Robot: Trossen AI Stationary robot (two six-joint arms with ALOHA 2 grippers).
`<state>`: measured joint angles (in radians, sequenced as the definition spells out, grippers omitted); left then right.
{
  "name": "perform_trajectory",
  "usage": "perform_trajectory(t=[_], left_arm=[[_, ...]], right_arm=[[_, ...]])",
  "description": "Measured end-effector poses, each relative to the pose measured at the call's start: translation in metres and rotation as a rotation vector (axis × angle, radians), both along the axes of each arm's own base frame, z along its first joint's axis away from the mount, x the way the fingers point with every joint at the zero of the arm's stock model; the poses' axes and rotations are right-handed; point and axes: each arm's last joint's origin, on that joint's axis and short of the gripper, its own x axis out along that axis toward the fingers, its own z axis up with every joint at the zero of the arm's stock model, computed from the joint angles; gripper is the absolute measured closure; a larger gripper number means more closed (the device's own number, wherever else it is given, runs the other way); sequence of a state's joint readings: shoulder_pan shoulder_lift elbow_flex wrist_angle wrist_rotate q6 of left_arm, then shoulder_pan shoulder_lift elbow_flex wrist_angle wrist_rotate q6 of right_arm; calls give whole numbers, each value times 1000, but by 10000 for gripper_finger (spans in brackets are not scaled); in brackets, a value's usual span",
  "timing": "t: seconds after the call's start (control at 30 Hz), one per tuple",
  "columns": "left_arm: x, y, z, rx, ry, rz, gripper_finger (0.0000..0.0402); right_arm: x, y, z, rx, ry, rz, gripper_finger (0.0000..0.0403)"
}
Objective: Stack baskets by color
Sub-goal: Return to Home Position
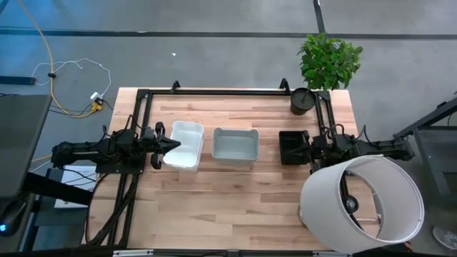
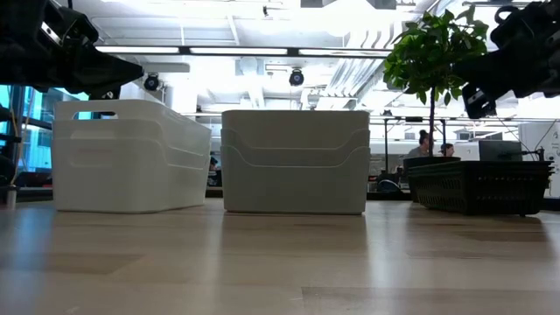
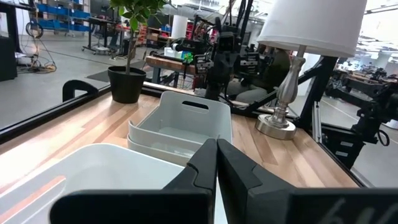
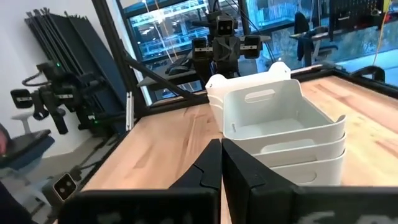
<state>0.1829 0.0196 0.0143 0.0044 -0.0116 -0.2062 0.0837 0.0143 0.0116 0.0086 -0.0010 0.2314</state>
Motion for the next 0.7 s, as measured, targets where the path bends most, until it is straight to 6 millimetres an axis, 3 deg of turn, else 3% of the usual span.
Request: perform_trajectory(t=[0.7], left_arm=[[0, 0, 0, 0, 0, 0, 401]], right_arm=[[0, 0, 0, 30, 4, 0, 403]])
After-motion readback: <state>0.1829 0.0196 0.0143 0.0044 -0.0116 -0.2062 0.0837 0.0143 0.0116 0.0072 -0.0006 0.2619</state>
